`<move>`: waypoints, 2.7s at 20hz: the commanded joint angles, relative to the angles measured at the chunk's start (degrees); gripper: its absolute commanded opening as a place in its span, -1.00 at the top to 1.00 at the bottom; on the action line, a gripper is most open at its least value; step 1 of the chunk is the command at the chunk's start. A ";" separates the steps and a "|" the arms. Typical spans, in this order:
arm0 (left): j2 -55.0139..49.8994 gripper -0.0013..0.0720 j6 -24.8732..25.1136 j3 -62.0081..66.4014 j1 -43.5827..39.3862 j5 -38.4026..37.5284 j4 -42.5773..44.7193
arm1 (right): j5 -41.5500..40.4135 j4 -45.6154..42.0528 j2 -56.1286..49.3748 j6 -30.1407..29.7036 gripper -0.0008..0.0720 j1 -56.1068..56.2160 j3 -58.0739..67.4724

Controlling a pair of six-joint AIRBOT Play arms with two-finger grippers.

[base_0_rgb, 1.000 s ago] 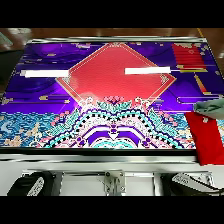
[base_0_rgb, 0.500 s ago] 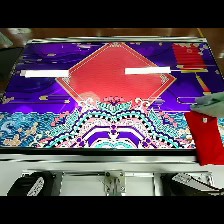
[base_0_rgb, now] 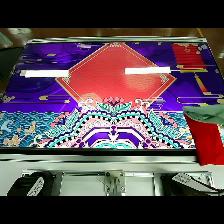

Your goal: Fold the shirts.

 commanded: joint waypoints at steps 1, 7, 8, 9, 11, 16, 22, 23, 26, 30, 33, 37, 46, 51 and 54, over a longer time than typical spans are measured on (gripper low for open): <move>0.02 0.87 0.09 -0.02 0.02 0.00 0.00 | 3.10 -20.00 0.68 2.14 0.76 -0.04 -0.04; 0.04 0.87 0.07 -0.02 0.02 -1.46 -0.02 | -2.01 -22.64 0.68 2.78 0.76 -0.04 -10.19; 0.02 0.87 0.07 -0.02 0.02 -1.18 0.00 | -2.73 -23.47 0.68 2.73 0.76 -0.04 -13.20; 0.02 0.87 0.07 -0.02 0.02 -1.01 -0.02 | -3.50 -25.20 0.68 2.71 0.76 -0.04 -16.20; 0.02 0.87 0.07 -0.02 0.02 -1.03 -0.02 | -5.42 -31.08 0.68 2.45 0.76 -0.04 -21.42; 0.02 0.87 0.04 -0.02 0.02 -1.01 -0.04 | -14.36 -37.18 0.68 2.54 -0.13 -0.04 -26.88; -1.40 0.87 -0.24 -0.02 0.02 3.96 9.14 | -7.89 -34.84 0.68 2.82 -0.92 -0.04 -16.06; -2.62 0.87 -0.76 -0.02 0.00 3.93 10.54 | -7.82 -30.88 0.68 3.21 -0.92 -0.04 -11.04; -8.09 0.87 -1.07 -0.02 -3.04 6.62 15.08 | -20.76 -5.55 2.23 3.17 -0.92 0.79 0.72; -20.26 0.88 -20.87 2.51 -13.03 5.03 39.78 | -31.74 2.67 7.10 -1.22 -0.92 17.35 1.55; -31.34 0.87 -37.03 9.77 -23.10 -13.84 69.94 | -22.12 -20.02 6.64 2.54 -0.92 38.99 -2.34; -39.47 -0.94 -38.23 17.53 -30.38 -23.61 78.68 | -22.75 -29.77 5.66 10.40 -0.92 53.35 -10.19; -40.17 -0.94 -38.32 17.68 -31.23 -23.15 78.77 | -23.39 -27.28 5.14 10.38 -0.92 58.66 -10.95; -40.37 -0.94 -38.32 17.68 -31.23 -23.15 78.77 | -23.39 -27.28 5.14 10.38 -0.92 58.64 -10.95; -40.39 -0.94 -38.32 17.68 -31.23 -23.15 78.77 | -23.39 -27.28 5.14 10.38 -0.92 58.64 -10.95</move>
